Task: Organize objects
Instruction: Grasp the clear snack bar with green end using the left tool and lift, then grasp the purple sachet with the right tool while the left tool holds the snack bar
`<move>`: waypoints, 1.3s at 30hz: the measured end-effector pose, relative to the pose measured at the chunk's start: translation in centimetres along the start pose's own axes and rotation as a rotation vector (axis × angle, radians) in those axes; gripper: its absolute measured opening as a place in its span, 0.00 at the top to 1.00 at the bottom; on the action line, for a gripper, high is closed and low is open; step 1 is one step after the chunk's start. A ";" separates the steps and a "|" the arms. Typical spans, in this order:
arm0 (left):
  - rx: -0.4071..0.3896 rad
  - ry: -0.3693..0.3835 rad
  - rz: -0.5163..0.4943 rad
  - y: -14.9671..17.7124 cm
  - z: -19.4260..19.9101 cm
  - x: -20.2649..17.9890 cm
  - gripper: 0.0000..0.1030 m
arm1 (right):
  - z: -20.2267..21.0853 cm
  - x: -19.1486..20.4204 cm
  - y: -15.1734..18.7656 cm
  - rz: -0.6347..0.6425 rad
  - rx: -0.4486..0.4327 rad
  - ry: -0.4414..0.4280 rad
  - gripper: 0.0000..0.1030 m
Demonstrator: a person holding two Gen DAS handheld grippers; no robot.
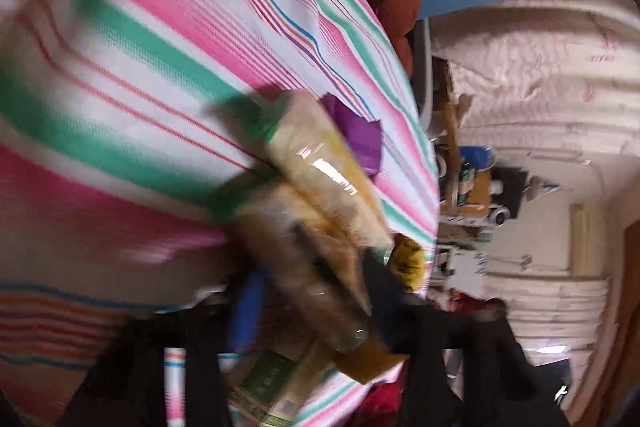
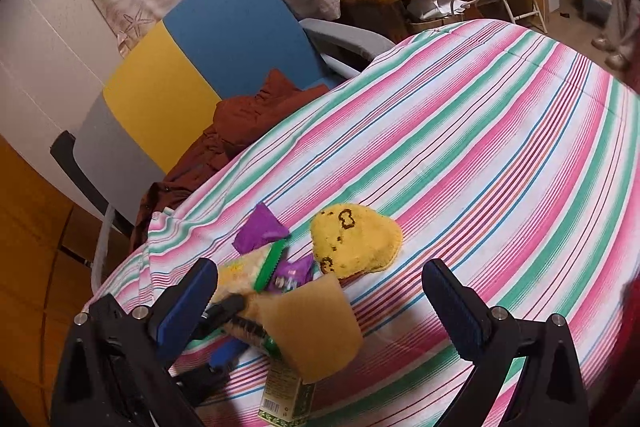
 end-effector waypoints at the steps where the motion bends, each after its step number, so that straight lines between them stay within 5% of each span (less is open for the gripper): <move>1: -0.013 -0.021 -0.025 0.0 0.4 0.0 0.73 | -0.1 0.1 0.0 0.009 0.002 0.006 0.00; 4: -0.035 -0.070 -0.112 0.5 1.9 -0.1 0.82 | -0.1 0.1 0.0 0.023 0.001 0.016 0.00; 21: -0.037 -0.373 -0.398 6.0 11.1 4.1 0.79 | -0.5 2.7 0.4 0.139 0.014 0.047 0.00; 28: -0.027 -0.375 -0.378 4.6 10.2 4.4 0.74 | -4.1 7.8 -1.4 0.316 0.075 0.166 0.01; 37: -0.037 -0.348 -0.407 4.2 9.5 5.3 0.68 | -13.0 9.1 -5.0 0.280 0.239 0.253 0.01; 39: -0.043 -0.332 -0.416 4.3 9.5 5.4 0.69 | -14.7 8.9 -5.1 0.265 0.276 0.271 0.13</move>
Point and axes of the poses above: each gripper's, at about its wrist camera, not at the fingertips, and z roughly against the way its jaws point, x to its left, y to its underside, the point moved 4 cm from there along -z, roughly the way its jaws point, and after that the axes turned 14 degrees about x, right-handed, at the moved point
